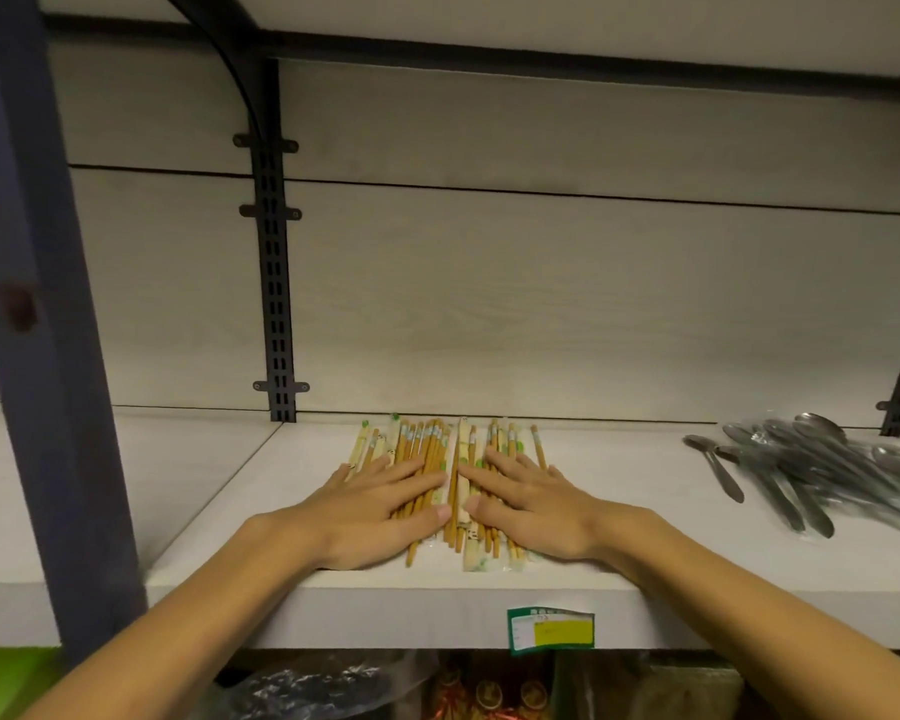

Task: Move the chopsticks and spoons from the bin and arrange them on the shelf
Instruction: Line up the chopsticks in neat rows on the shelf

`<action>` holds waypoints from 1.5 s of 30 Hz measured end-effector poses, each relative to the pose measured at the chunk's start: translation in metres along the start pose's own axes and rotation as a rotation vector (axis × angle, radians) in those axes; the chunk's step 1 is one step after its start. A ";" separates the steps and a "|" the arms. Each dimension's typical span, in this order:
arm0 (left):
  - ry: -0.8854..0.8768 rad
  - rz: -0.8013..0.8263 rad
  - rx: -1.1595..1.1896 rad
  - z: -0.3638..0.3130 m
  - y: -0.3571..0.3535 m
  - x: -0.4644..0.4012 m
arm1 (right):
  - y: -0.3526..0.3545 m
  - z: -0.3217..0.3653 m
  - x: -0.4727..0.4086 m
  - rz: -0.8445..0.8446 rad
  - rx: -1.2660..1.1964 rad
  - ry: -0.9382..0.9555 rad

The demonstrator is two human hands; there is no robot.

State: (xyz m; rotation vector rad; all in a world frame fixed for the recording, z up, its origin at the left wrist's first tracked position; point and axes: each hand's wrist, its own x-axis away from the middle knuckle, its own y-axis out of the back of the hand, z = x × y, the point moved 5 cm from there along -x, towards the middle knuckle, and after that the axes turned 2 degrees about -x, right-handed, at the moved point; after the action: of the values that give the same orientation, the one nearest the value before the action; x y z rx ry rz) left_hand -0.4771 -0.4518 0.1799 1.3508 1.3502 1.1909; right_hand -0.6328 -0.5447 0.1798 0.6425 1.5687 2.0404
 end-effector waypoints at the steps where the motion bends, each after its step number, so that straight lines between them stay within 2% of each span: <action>1: 0.005 -0.015 -0.007 0.003 0.001 0.001 | 0.000 0.003 -0.002 -0.003 -0.014 0.007; 11: 0.041 -0.076 0.131 0.035 0.010 0.014 | -0.003 0.029 -0.015 -0.035 -0.079 0.051; 13: 0.027 -0.129 0.162 0.035 0.014 0.018 | 0.003 0.032 -0.012 -0.098 -0.086 0.069; 17: 0.015 -0.241 0.167 0.032 0.023 0.028 | 0.019 0.057 -0.006 -0.364 -0.005 0.176; 20: 0.099 -0.391 0.114 0.042 0.031 0.038 | 0.021 0.073 -0.008 -0.461 0.073 0.198; 23: 0.208 -0.448 0.014 0.053 0.032 0.045 | 0.018 0.075 -0.012 -0.382 0.028 0.166; 26: 0.264 -0.446 0.069 0.061 0.032 0.045 | 0.017 0.072 -0.017 -0.266 -0.073 0.127; 29: 0.324 -0.433 0.137 0.067 0.031 0.043 | 0.020 0.072 -0.019 -0.243 -0.097 0.128; 34: 0.412 -0.500 0.164 0.076 0.032 0.042 | 0.026 0.069 -0.016 -0.318 -0.134 0.147; 38: 0.462 -0.592 0.127 0.074 0.039 0.044 | 0.036 0.051 -0.004 -0.440 -0.174 0.144; 42: 0.426 -0.682 0.109 0.064 0.048 0.044 | 0.044 0.026 0.011 -0.500 -0.148 0.097; 45: 0.399 -0.655 0.125 0.053 0.047 0.039 | 0.039 0.011 0.015 -0.471 -0.131 0.062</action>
State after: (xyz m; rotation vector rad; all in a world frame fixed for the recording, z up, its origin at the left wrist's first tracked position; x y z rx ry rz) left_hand -0.4187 -0.4127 0.2187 0.6576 1.9785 0.9470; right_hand -0.6412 -0.5353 0.2216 0.1404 1.4387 1.7955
